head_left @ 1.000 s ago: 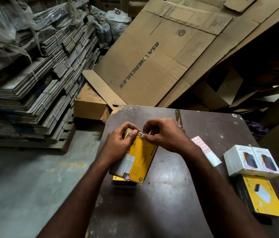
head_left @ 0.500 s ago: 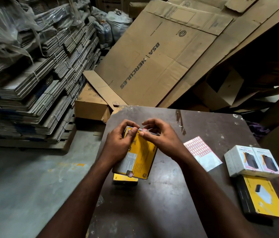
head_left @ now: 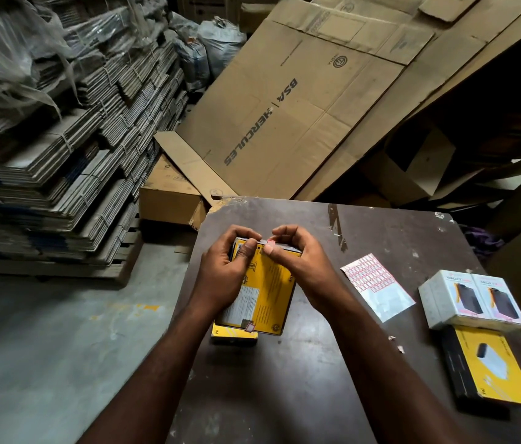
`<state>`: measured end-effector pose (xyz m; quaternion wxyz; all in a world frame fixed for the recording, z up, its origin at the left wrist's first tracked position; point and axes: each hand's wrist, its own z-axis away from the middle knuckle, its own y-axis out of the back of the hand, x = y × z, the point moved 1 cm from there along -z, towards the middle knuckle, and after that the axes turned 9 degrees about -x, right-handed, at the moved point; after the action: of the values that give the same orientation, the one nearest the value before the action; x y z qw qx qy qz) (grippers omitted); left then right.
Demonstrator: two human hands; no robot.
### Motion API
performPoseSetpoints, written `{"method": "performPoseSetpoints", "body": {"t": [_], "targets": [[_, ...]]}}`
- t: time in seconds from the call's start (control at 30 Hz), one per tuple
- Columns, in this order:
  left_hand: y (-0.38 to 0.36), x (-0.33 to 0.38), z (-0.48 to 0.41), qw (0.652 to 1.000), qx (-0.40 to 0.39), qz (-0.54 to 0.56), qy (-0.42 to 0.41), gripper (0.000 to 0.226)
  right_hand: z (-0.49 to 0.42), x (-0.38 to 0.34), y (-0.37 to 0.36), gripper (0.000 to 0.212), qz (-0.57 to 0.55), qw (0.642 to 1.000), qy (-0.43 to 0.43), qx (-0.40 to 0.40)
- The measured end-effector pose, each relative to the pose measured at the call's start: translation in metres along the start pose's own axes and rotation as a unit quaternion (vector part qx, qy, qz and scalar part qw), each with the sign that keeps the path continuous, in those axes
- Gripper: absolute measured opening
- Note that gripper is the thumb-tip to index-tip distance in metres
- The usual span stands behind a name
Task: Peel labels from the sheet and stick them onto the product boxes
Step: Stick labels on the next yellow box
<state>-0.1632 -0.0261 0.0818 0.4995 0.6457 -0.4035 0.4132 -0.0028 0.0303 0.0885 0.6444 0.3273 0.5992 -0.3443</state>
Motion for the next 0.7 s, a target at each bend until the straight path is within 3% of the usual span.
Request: {"method": "performPoseSetpoints", "body": {"t": [0.17, 0.37, 0.47, 0.57, 0.7], "targets": [[0.002, -0.002, 0.001, 1.0, 0.001, 0.019, -0.001, 0.013, 0.003, -0.002, 0.006, 0.049, 0.005, 0.999, -0.018, -0.049], [0.001, 0.003, 0.003, 0.999, 0.002, 0.005, -0.041, 0.017, 0.0, -0.013, -0.002, 0.042, -0.024, 0.999, -0.023, 0.015], [0.0, 0.003, 0.005, 0.997, 0.01, -0.005, -0.072, 0.015, -0.002, -0.015, -0.006, 0.044, -0.109, 0.992, -0.07, 0.009], [0.0, 0.002, 0.009, 0.991, 0.025, -0.018, -0.128, 0.013, -0.002, -0.017, -0.01, 0.037, -0.232, 0.96, -0.155, 0.004], [-0.001, 0.003, 0.013, 0.983, 0.018, -0.02, -0.181, 0.013, 0.001, -0.02, -0.01, 0.036, -0.308, 0.93, -0.197, 0.033]]}}
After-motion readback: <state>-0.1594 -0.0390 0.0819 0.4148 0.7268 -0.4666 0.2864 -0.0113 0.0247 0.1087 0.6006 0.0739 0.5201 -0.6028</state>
